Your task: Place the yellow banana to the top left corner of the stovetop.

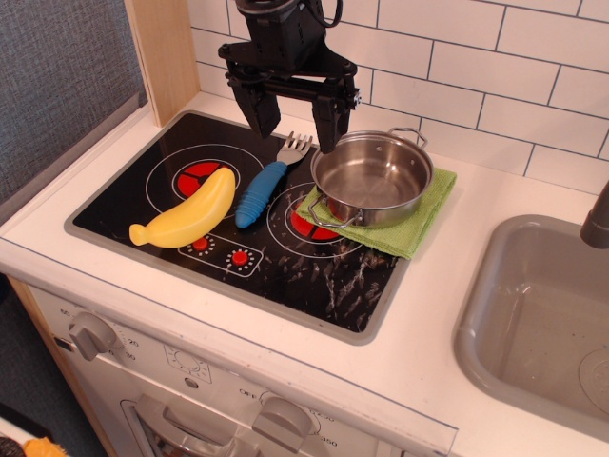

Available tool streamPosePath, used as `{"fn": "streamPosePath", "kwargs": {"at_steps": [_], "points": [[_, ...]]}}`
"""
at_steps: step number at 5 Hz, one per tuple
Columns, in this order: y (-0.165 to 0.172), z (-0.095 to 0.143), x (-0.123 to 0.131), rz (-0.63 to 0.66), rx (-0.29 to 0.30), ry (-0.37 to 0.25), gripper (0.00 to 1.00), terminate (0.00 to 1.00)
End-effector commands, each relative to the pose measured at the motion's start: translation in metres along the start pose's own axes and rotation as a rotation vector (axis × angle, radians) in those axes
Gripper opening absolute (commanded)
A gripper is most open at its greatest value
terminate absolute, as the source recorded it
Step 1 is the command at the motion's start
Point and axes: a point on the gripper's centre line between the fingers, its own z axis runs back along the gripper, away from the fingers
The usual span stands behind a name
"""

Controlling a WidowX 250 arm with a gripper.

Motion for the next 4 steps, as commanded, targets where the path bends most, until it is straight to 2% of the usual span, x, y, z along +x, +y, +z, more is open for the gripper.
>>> {"fn": "streamPosePath", "kwargs": {"at_steps": [1, 3, 4], "points": [[0.0, 0.0, 0.0, 0.0, 0.0, 0.0, 1.0, 0.0], [0.035, 0.001, -0.021, 0.028, 0.049, 0.003, 1.0, 0.0], [0.063, 0.0, -0.039, -0.018, 0.117, 0.042, 1.0, 0.0]]}}
